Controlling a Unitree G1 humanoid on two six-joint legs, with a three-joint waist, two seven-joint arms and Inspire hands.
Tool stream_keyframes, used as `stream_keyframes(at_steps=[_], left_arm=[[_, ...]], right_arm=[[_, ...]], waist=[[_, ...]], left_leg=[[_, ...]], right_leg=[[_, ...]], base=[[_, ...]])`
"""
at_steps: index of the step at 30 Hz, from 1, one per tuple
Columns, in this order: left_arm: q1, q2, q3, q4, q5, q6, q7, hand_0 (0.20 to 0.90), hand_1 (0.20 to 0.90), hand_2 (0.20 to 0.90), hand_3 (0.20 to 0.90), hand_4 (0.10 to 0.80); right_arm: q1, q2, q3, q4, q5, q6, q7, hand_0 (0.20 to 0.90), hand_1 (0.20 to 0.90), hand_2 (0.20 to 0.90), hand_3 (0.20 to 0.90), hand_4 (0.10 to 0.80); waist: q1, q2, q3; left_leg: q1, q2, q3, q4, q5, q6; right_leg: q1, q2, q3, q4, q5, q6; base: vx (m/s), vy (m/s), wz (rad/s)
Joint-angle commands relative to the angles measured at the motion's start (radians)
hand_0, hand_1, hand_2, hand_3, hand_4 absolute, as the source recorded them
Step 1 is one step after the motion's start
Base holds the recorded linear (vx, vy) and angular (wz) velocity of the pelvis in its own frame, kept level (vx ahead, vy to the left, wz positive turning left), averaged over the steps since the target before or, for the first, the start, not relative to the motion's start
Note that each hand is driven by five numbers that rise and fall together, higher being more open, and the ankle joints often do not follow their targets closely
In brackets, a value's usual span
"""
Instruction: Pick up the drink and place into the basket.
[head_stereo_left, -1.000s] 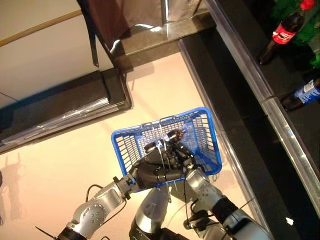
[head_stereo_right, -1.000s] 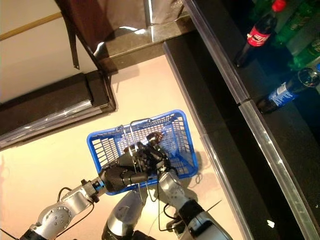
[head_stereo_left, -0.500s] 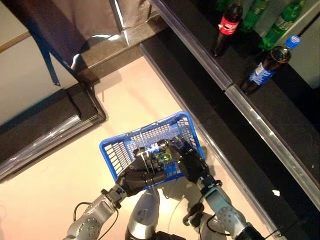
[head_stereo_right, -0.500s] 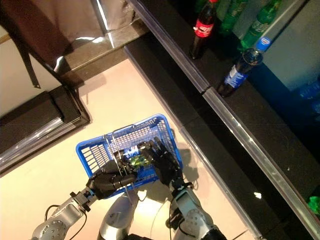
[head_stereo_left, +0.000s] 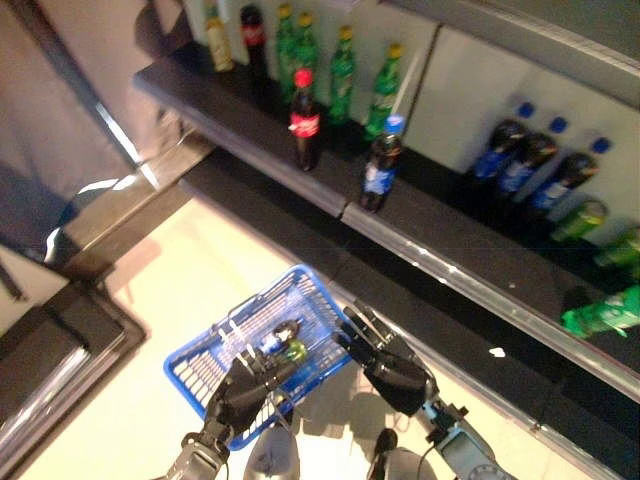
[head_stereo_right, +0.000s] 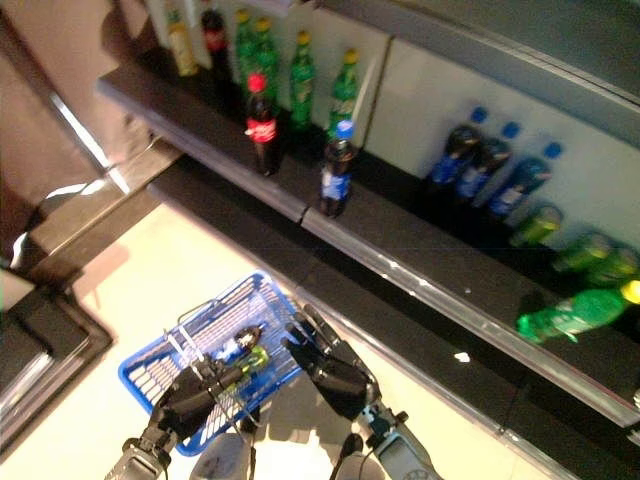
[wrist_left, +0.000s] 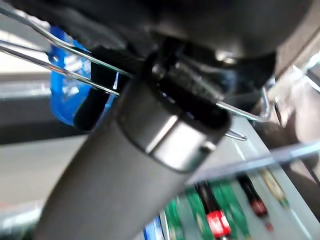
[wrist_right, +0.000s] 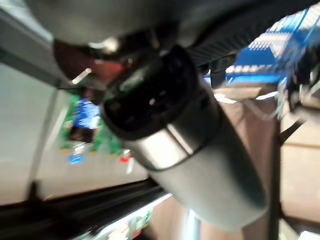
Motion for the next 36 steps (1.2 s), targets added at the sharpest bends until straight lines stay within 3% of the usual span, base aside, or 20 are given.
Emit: stream_keyframes(at_steps=[1,4,6,10,11,15,17,22,23,24,25,26,28,31,33,34,36], left_arm=[[-0.015,-0.026,0.052,-0.151,0.057,-0.198,-0.071,0.300,0.300,0.300,0.200,0.100],[-0.016,-0.038,0.084,-0.072,0.063,-0.200,-0.044,0.300,0.300,0.300,0.200,0.100],[-0.029,-0.046,0.106,-0.012,0.066,-0.197,-0.015,0.300,0.300,0.300,0.200,0.100],[-0.052,-0.077,0.142,0.099,0.081,-0.185,0.084,0.300,0.300,0.300,0.200,0.100],[-0.054,-0.083,0.148,0.120,0.081,-0.189,0.085,0.300,0.300,0.300,0.200,0.100],[-0.098,-0.134,0.184,0.325,0.119,-0.195,0.149,0.300,0.300,0.300,0.200,0.100],[-0.115,-0.139,0.192,0.371,0.130,-0.184,0.183,0.300,0.300,0.300,0.200,0.100],[-0.153,-0.124,0.215,0.510,0.162,-0.150,0.246,0.300,0.300,0.300,0.200,0.100],[-0.153,-0.120,0.237,0.538,0.161,-0.138,0.271,0.300,0.300,0.300,0.200,0.100],[-0.150,-0.117,0.249,0.554,0.159,-0.140,0.281,0.300,0.300,0.300,0.200,0.100],[-0.148,-0.115,0.252,0.571,0.149,-0.150,0.279,0.300,0.300,0.300,0.200,0.100],[-0.144,-0.115,0.266,0.601,0.137,-0.162,0.288,0.300,0.300,0.300,0.200,0.100],[-0.152,-0.120,0.288,0.643,0.124,-0.169,0.293,0.300,0.300,0.300,0.200,0.100],[-0.167,-0.132,0.311,0.693,0.092,-0.176,0.306,0.300,0.300,0.300,0.200,0.100],[-0.171,-0.140,0.333,0.705,0.083,-0.173,0.317,0.300,0.300,0.300,0.200,0.100],[-0.180,-0.155,0.358,0.724,0.052,-0.176,0.332,0.300,0.300,0.300,0.200,0.100],[-0.185,-0.164,0.373,0.740,0.017,-0.187,0.333,0.300,0.300,0.300,0.200,0.100]], right_arm=[[-0.001,-0.004,-0.029,-0.039,-0.008,-0.001,0.176,0.900,0.900,0.900,0.900,0.800],[0.026,0.008,-0.073,0.002,0.028,-0.002,0.214,0.900,0.900,0.900,0.900,0.800],[0.044,0.025,-0.105,0.046,0.031,-0.026,0.175,0.900,0.900,0.900,0.900,0.800],[0.062,0.052,-0.166,0.177,-0.139,-0.106,-0.086,0.900,0.900,0.900,0.900,0.800],[0.063,0.055,-0.173,0.198,-0.159,-0.103,-0.099,0.900,0.900,0.900,0.900,0.800],[0.035,0.108,-0.238,0.440,-0.383,-0.123,-0.468,0.900,0.900,0.900,0.900,0.800],[0.022,0.114,-0.251,0.508,-0.468,-0.124,-0.576,0.900,0.900,0.900,0.900,0.800],[-0.017,0.124,-0.262,0.652,-0.631,-0.097,-0.727,0.900,0.900,0.900,0.900,0.800],[-0.035,0.120,-0.261,0.709,-0.656,-0.056,-0.748,0.900,0.900,0.900,0.900,0.800],[-0.052,0.121,-0.264,0.761,-0.647,-0.055,-0.739,0.900,0.900,0.900,0.900,0.800],[-0.064,0.120,-0.265,0.793,-0.649,-0.064,-0.731,0.900,0.900,0.900,0.900,0.800],[-0.084,0.119,-0.266,0.852,-0.673,-0.068,-0.736,0.900,0.900,0.900,0.900,0.800],[-0.103,0.119,-0.262,0.929,-0.691,-0.081,-0.738,0.900,0.900,0.900,0.900,0.800],[-0.124,0.120,-0.251,1.001,-0.708,-0.082,-0.741,0.900,0.900,0.900,0.900,0.800],[-0.129,0.120,-0.250,1.014,-0.713,-0.071,-0.739,0.900,0.900,0.900,0.900,0.800],[-0.139,0.121,-0.254,1.034,-0.707,-0.042,-0.731,0.900,0.900,0.900,0.900,0.800],[-0.145,0.122,-0.257,1.049,-0.709,-0.026,-0.718,0.900,0.900,0.900,0.900,0.800]], waist=[[-0.021,0.026,-0.099],[-0.051,0.020,-0.123],[-0.076,0.014,-0.143],[-0.121,0.006,-0.163],[-0.125,0.005,-0.168],[-0.165,0.005,-0.169],[-0.173,0.009,-0.166],[-0.193,0.014,-0.155],[-0.186,0.022,-0.153],[-0.181,0.024,-0.153],[-0.177,0.026,-0.153],[-0.169,0.032,-0.154],[-0.156,0.032,-0.162],[-0.152,0.032,-0.172],[-0.149,0.028,-0.176],[-0.145,0.023,-0.183],[-0.141,0.018,-0.185]], left_leg=[[0.031,-0.020,0.027,0.018,-0.035,0.035],[0.057,-0.014,0.066,0.002,-0.039,0.036],[0.069,-0.013,0.091,-0.002,-0.047,0.037],[0.089,-0.018,0.131,0.017,-0.079,0.043],[0.087,-0.017,0.137,0.020,-0.082,0.044],[0.104,-0.031,0.186,0.051,-0.124,0.064],[0.108,-0.035,0.203,0.050,-0.131,0.070],[0.139,-0.025,0.293,0.029,-0.129,0.062],[0.162,-0.014,0.327,0.022,-0.145,0.053],[0.170,-0.009,0.354,0.012,-0.142,0.053],[0.173,-0.005,0.371,0.007,-0.138,0.054],[0.172,0.003,0.395,0.003,-0.130,0.058],[0.160,0.011,0.392,0.014,-0.124,0.054],[0.141,0.033,0.354,0.016,-0.095,0.030],[0.139,0.046,0.344,0.012,-0.081,0.016],[0.128,0.069,0.332,0.013,-0.061,-0.010],[0.117,0.092,0.314,0.025,-0.038,-0.028]], right_leg=[[0.026,0.028,0.016,-0.014,0.035,-0.020],[0.036,0.025,0.047,-0.035,0.047,-0.011],[0.040,0.020,0.070,-0.054,0.057,-0.003],[0.044,0.005,0.115,-0.081,0.078,0.013],[0.041,0.003,0.119,-0.084,0.081,0.014],[0.035,-0.023,0.153,-0.095,0.102,0.036],[0.022,-0.042,0.156,-0.102,0.124,0.052],[-0.033,-0.091,0.113,-0.087,0.222,0.089],[-0.046,-0.107,0.049,-0.044,0.234,0.107],[-0.061,-0.096,0.009,-0.012,0.227,0.109],[-0.065,-0.087,-0.013,0.013,0.209,0.106],[-0.061,-0.060,-0.051,0.052,0.153,0.089],[-0.037,-0.015,-0.074,0.021,0.103,0.047],[-0.003,0.063,-0.041,-0.025,0.060,-0.004],[0.013,0.080,-0.039,-0.044,0.055,-0.015],[0.033,0.104,-0.034,-0.074,0.046,-0.031],[0.039,0.123,-0.024,-0.088,0.040,-0.044]], base=[[-0.020,0.044,-0.51],[-0.012,0.036,-0.48],[-0.016,0.031,-0.34],[-0.014,0.033,-0.44],[-0.012,0.028,-0.48],[-0.009,0.044,-0.46],[-0.029,0.019,-0.53],[-0.041,-0.054,-0.70],[-0.070,-0.148,-0.90],[-0.075,-0.119,-0.94],[-0.122,-0.150,-0.91],[-0.091,-0.162,-0.94],[-0.059,-0.302,-0.83],[-0.003,-0.378,-0.61],[0.015,-0.338,-0.71],[0.017,-0.361,-0.46],[0.028,-0.399,-0.34]])
